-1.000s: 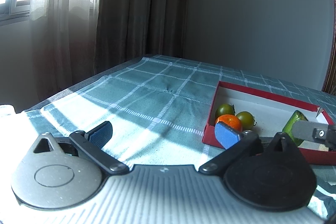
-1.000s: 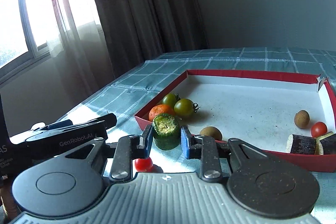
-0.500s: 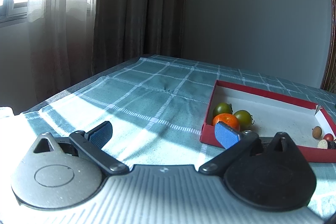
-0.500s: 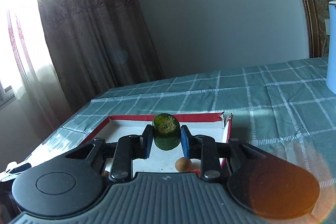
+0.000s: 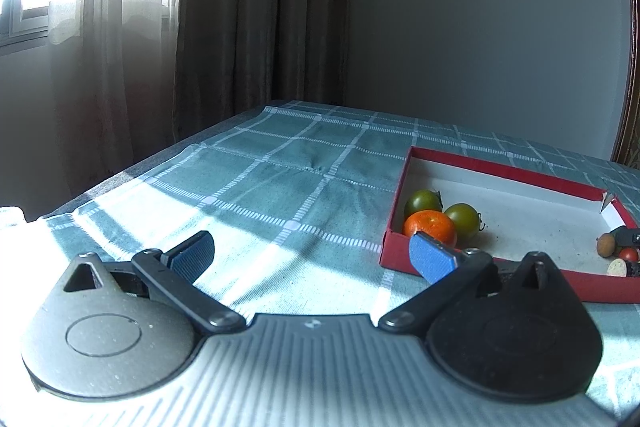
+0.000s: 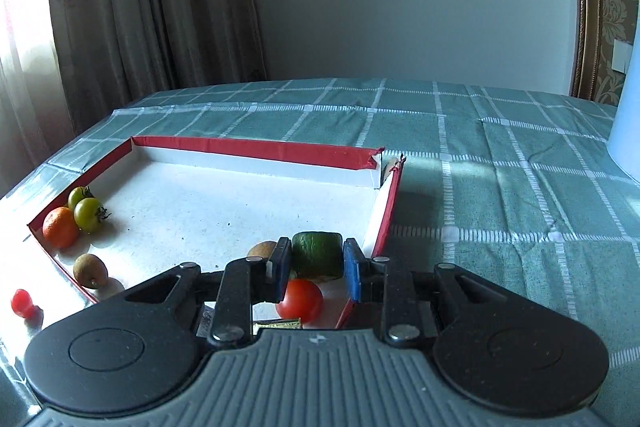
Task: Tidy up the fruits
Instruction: 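Lower the cucumber piece into the tray and open the right gripper, then grasp the red cherry tomato with the left gripper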
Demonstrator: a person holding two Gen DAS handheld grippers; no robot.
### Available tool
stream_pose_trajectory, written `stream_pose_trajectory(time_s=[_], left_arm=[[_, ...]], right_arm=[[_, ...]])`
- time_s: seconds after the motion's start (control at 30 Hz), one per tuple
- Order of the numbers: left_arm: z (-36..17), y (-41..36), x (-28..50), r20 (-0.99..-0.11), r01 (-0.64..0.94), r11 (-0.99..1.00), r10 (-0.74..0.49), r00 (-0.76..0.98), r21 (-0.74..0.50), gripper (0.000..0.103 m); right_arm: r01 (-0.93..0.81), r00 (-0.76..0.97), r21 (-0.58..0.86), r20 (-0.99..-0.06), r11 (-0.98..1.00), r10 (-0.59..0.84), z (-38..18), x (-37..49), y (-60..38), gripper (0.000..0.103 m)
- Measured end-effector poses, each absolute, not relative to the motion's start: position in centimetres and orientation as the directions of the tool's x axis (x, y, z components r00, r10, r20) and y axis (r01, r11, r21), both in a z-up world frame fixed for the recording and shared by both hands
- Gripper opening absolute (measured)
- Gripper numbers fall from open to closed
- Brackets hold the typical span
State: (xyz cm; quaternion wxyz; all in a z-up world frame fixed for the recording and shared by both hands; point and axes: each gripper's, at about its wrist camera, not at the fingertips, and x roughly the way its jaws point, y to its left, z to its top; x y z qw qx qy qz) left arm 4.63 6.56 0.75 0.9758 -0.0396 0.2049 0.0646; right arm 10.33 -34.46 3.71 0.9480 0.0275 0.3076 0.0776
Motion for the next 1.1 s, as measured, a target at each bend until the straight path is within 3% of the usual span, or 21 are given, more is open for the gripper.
stream_pose_trajectory(time_s=[0.13, 0.23, 0.3, 0.4, 0.53, 0.6, 0.83, 0.97, 1.03, 1.1], left_arm=[[0.7, 6.6, 4.7, -0.409, -0.142, 0.989, 0.109, 0.906, -0.052, 0.103], [0.7, 6.6, 4.7, -0.409, -0.144, 0.988, 0.112, 0.906, -0.050, 0.103], [0.7, 6.6, 4.7, -0.409, -0.145, 0.988, 0.112, 0.906, -0.050, 0.103], [0.6, 6.6, 4.7, -0.410, -0.148, 0.988, 0.115, 0.905, -0.050, 0.103], [0.6, 6.6, 4.6, -0.411, -0.142, 0.989, 0.110, 0.905, -0.047, 0.103], [0.7, 6.3, 4.4, -0.410, -0.106, 0.993, 0.079, 0.909, -0.045, 0.103], [0.4, 3.6, 3.0, -0.437, 0.070, 0.997, -0.054, 0.898, 0.022, 0.103], [-0.2, 1.5, 3.4, -0.466, 0.088, 0.986, -0.013, 0.885, 0.141, 0.102], [-0.5, 1.0, 3.8, -0.490, 0.122, 0.979, -0.027, 0.871, 0.163, 0.097], [-0.9, 0.6, 4.2, -0.520, 0.148, 0.974, -0.039, 0.853, 0.170, 0.084]], right_arm=[[-0.120, 0.807, 0.089, -0.572, 0.989, 0.150, 3.6, 10.1, -34.1, 0.028], [-0.120, 0.802, 0.124, -0.573, 0.985, 0.170, 3.8, 9.9, -34.3, 0.038], [-0.129, 0.811, 0.136, -0.556, 0.982, 0.183, 4.3, 9.3, -34.2, 0.058], [-0.086, 0.860, 0.070, -0.498, 0.994, 0.110, 5.6, 7.1, -33.7, 0.079], [-0.139, 0.888, 0.116, -0.425, 0.983, 0.176, 6.9, 2.7, -33.6, 0.081], [-0.179, 0.885, 0.142, -0.409, 0.974, 0.222, 6.6, 0.3, -33.3, 0.090], [-0.264, 0.827, 0.229, -0.446, 0.937, 0.342, 3.7, -3.1, -32.0, 0.091], [-0.273, 0.816, 0.275, -0.440, 0.922, 0.374, 3.6, -3.2, -31.7, 0.091], [-0.275, 0.805, 0.276, -0.457, 0.921, 0.377, 3.4, -3.1, -31.5, 0.091], [-0.271, 0.805, 0.285, -0.457, 0.919, 0.379, 3.3, -3.2, -31.7, 0.091]])
